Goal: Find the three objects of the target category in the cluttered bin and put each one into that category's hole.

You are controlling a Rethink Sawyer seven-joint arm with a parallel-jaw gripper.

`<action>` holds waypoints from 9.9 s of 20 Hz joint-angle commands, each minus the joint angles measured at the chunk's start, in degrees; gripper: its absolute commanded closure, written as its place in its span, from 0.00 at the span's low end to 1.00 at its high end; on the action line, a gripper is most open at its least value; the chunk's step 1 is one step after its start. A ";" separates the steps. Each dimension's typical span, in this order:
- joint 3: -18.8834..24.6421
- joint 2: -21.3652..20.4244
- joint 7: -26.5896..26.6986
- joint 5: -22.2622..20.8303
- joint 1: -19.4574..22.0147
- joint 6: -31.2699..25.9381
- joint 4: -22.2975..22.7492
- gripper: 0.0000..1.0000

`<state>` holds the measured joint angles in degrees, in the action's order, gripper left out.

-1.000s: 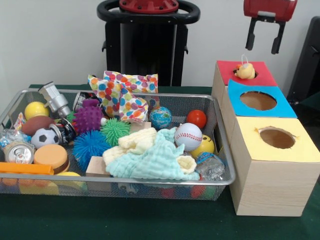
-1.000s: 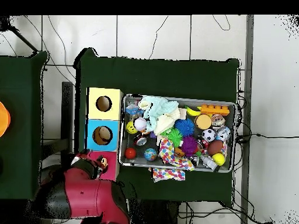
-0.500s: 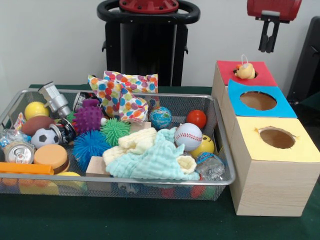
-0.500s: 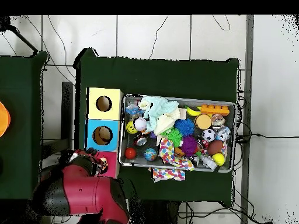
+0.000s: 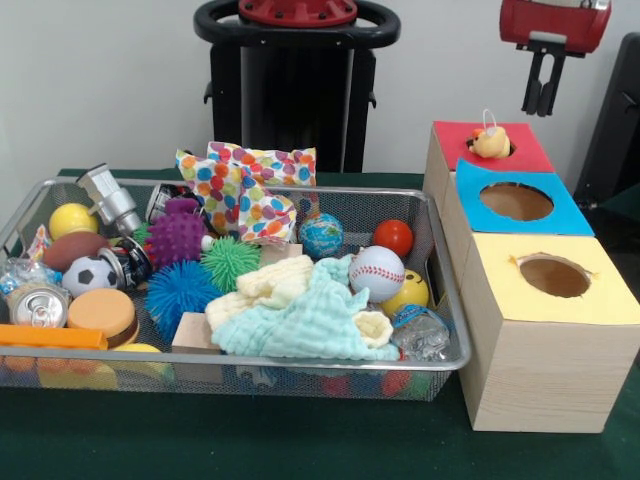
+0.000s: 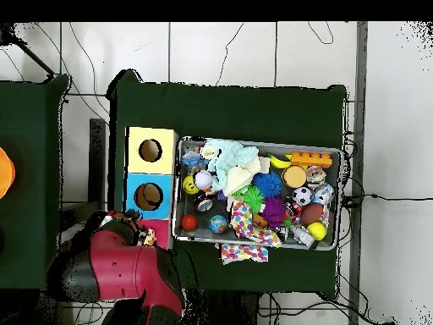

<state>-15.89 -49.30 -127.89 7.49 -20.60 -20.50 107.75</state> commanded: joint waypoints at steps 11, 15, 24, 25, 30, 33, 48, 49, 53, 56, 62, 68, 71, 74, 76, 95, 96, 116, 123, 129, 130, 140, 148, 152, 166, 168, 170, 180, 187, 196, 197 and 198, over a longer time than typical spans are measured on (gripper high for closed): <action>2.50 -0.19 -4.46 -2.40 3.66 0.32 4.66 1.00; 3.01 0.49 -3.79 -2.88 4.76 1.43 4.72 1.00; 3.38 1.70 -5.32 -2.74 4.27 3.83 5.85 1.00; 3.36 2.00 -5.64 -2.60 4.02 4.08 5.77 1.00; 3.57 3.72 -6.12 -2.82 3.89 6.84 5.82 1.00; 4.19 3.85 -6.06 -2.82 4.41 8.46 6.90 1.00; 7.11 7.24 -5.51 -3.17 7.45 15.72 9.46 1.00; 6.96 7.37 -5.56 -3.06 7.18 15.46 9.24 1.00; 6.95 7.35 -5.88 -2.62 6.82 14.92 9.24 1.00; 7.07 7.19 -6.29 -2.28 6.72 14.91 9.84 1.00; 7.01 7.04 -6.49 -1.64 6.31 13.78 9.95 1.00; 7.90 5.74 -6.62 -1.30 6.66 12.87 11.07 1.00; 8.40 4.69 -7.14 -1.07 6.38 12.90 12.27 1.00; 8.60 4.76 -7.46 -1.08 6.34 13.67 12.84 1.00; 8.70 4.44 -7.72 -0.83 6.12 13.63 13.15 1.00; 9.29 5.55 -9.89 2.05 4.21 13.76 12.35 1.00; 9.54 5.43 -9.79 2.16 4.33 13.50 12.17 1.00; 10.08 5.78 -6.09 -0.82 4.92 14.15 13.35 1.00; 4.08 7.26 -1.90 -4.80 1.23 10.01 10.92 1.00; 2.64 9.78 -1.21 -7.39 0.73 9.25 11.12 1.00; 2.66 10.13 -1.15 -7.73 0.77 9.05 11.06 1.00; 5.51 10.46 -0.37 -8.91 3.74 5.70 11.64 1.00; 7.40 7.34 1.63 -9.09 5.41 0.02 10.69 1.00; 9.52 5.08 3.09 -10.00 8.08 -1.20 13.06 1.00; 10.50 -6.77 2.69 -13.84 11.06 -7.75 21.24 1.00; 10.55 -6.92 2.36 -14.08 11.02 -8.44 20.80 1.00; 10.75 -7.22 1.83 -14.03 10.81 -8.75 20.96 1.00; 23.81 -4.54 -4.49 -7.08 18.48 12.77 24.60 1.00; 21.75 -7.26 -10.11 -6.91 16.40 16.21 24.81 1.00; 21.19 -10.81 -9.31 -6.39 16.51 14.45 26.04 1.00; 21.14 -11.27 -9.02 -6.12 16.51 13.42 25.62 1.00; 21.19 -11.72 -8.72 -6.07 16.72 12.88 25.64 1.00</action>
<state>1.22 -59.10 -127.89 -1.55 -5.50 -4.14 130.86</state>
